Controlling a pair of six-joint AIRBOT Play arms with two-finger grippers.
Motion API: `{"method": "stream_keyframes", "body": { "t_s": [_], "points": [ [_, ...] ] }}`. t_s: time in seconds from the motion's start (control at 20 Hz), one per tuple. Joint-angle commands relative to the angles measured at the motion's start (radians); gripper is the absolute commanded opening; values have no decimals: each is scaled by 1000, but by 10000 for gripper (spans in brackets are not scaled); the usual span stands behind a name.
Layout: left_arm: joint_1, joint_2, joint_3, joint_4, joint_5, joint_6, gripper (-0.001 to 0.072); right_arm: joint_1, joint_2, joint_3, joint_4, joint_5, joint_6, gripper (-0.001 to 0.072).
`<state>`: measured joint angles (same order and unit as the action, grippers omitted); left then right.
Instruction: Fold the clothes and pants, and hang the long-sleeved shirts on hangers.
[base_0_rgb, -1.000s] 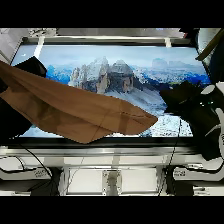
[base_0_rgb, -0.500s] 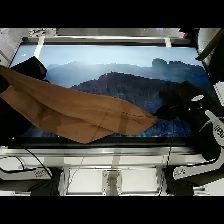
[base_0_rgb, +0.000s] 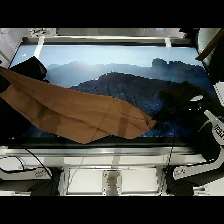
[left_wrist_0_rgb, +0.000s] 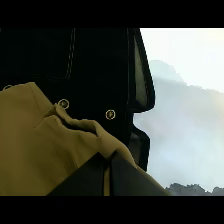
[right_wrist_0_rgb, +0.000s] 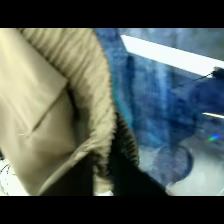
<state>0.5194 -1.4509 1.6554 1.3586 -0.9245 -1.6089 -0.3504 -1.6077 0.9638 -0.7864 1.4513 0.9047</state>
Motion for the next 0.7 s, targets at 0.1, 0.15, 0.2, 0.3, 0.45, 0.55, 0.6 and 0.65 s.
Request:
{"method": "stream_keyframes", "body": {
  "t_s": [0.1, 0.15, 0.2, 0.3, 0.45, 0.55, 0.6, 0.65],
  "points": [
    [1, 4, 1, 21, -53, 0, 12, 1, 28, 4, 34, 93, -6, 13],
    [1, 13, 2, 22, -53, 0, 12, 1, 55, 10, 38, 110, -6, 13],
    [1, 27, 3, 22, -52, 0, 12, 1, 94, 22, 37, 136, -5, 12],
    [8, 71, 4, 25, -47, 0, 12, -2, 200, 58, 30, 194, 0, 12],
    [40, 158, 4, 29, -45, 1, 12, -33, 406, 143, 14, 284, 46, 13],
    [83, 213, 4, 29, -45, 1, 12, -73, 552, 207, -14, 293, 91, 13],
    [111, 235, 4, 29, -45, 1, 12, -98, 619, 238, -33, 291, 107, 12],
    [138, 251, 4, 29, -46, 0, 12, -127, 684, 271, -58, 284, 129, 11]
  ]
}}
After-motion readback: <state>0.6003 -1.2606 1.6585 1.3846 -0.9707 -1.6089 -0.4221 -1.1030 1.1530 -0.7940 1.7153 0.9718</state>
